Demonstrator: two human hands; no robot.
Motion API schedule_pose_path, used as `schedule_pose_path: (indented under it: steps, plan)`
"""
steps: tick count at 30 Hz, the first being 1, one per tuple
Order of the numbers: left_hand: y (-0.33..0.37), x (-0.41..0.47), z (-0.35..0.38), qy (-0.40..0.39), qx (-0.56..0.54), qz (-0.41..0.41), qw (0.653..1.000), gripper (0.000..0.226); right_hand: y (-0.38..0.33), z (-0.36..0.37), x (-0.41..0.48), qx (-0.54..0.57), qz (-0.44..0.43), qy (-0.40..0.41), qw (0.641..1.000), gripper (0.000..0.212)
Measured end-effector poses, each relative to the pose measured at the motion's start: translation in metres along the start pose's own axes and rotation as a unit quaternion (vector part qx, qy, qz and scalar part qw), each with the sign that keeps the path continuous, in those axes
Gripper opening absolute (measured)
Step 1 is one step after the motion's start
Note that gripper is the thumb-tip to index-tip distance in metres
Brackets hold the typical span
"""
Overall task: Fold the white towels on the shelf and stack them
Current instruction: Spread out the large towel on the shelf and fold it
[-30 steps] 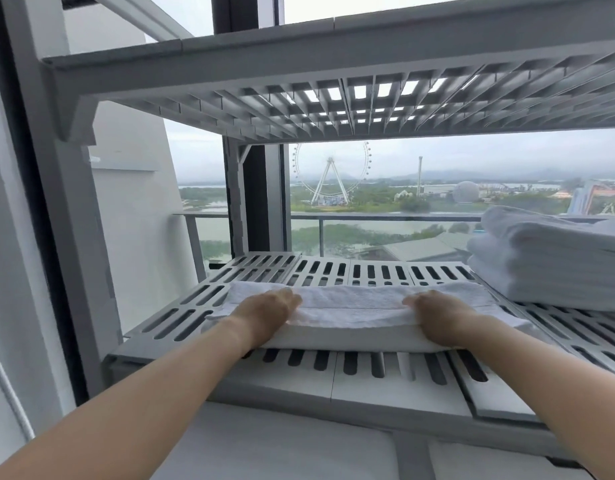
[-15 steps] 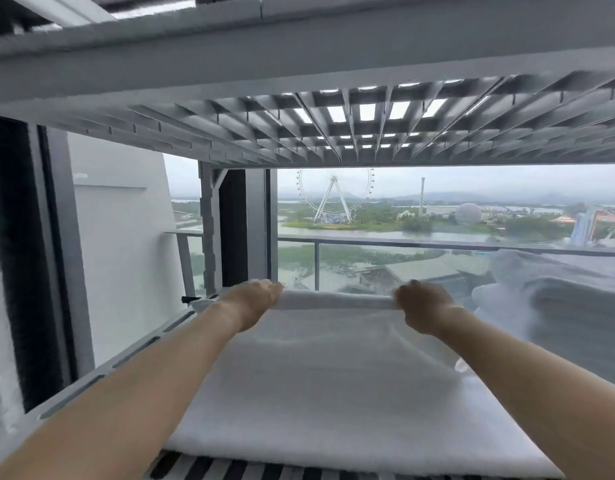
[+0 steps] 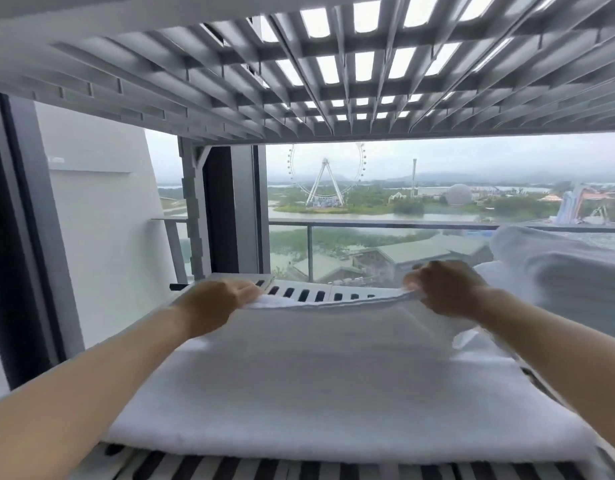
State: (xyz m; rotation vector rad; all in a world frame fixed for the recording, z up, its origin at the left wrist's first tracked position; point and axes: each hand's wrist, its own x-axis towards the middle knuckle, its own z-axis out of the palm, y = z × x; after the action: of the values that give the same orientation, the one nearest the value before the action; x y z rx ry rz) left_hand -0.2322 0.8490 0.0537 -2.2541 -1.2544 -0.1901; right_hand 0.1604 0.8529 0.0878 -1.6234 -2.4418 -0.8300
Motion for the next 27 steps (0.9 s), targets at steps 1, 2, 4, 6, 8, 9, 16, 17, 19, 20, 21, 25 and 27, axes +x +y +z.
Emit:
schedule_pose_path:
  steps: [1,2,4,6,8,9,16,17,19,20,21,25,27]
  plan:
    - [-0.003,-0.003,-0.005,0.011,-0.014,0.002,1.0,0.059,-0.001,-0.008,-0.005,-0.006,-0.002,0.012,1.0,0.032]
    - [-0.004,-0.005,-0.01,0.015,-0.019,0.017,1.0,0.052,-0.001,-0.014,-0.011,-0.013,-0.006,0.016,1.0,0.033]
    - [-0.006,-0.014,-0.017,-0.004,-0.005,0.063,0.998,0.041,-0.005,-0.023,-0.025,-0.016,-0.019,-0.003,1.0,0.037]
    - [-0.004,-0.029,-0.02,-0.03,0.013,0.103,0.994,0.053,-0.012,-0.024,-0.043,-0.005,-0.03,-0.041,0.999,0.04]
    - [-0.002,-0.045,-0.019,-0.025,0.028,0.136,0.99,0.06,-0.023,-0.021,-0.061,-0.022,-0.036,-0.078,0.996,0.041]
    - [-0.001,-0.051,-0.018,-0.042,0.036,0.138,0.989,0.067,-0.027,-0.018,-0.069,-0.047,-0.047,-0.089,0.994,0.043]
    - [0.01,-0.071,-0.026,0.099,-0.046,0.078,0.991,0.06,-0.016,-0.022,-0.082,-0.059,0.045,-0.028,0.997,0.048]
    - [0.013,-0.075,-0.026,0.1,-0.063,0.065,0.991,0.059,-0.019,-0.017,-0.085,-0.057,0.043,-0.029,0.997,0.049]
    - [0.023,-0.084,-0.015,0.048,-0.077,0.072,0.993,0.059,-0.031,-0.002,-0.093,-0.01,0.037,-0.058,0.998,0.052]
    - [0.027,-0.087,-0.011,0.018,-0.083,0.078,0.993,0.059,-0.038,0.005,-0.096,0.028,0.04,-0.077,0.996,0.053]
    - [0.029,-0.09,-0.009,-0.003,-0.094,0.077,0.993,0.061,-0.042,0.011,-0.099,0.068,0.05,-0.09,0.992,0.053]
    - [0.032,-0.085,-0.012,-0.058,-0.151,-0.005,0.987,0.07,-0.048,0.019,-0.101,0.192,0.103,-0.111,0.97,0.06]
    - [0.04,-0.082,-0.015,-0.062,-0.151,-0.015,0.986,0.068,-0.048,0.018,-0.101,0.219,0.1,-0.137,0.961,0.059]
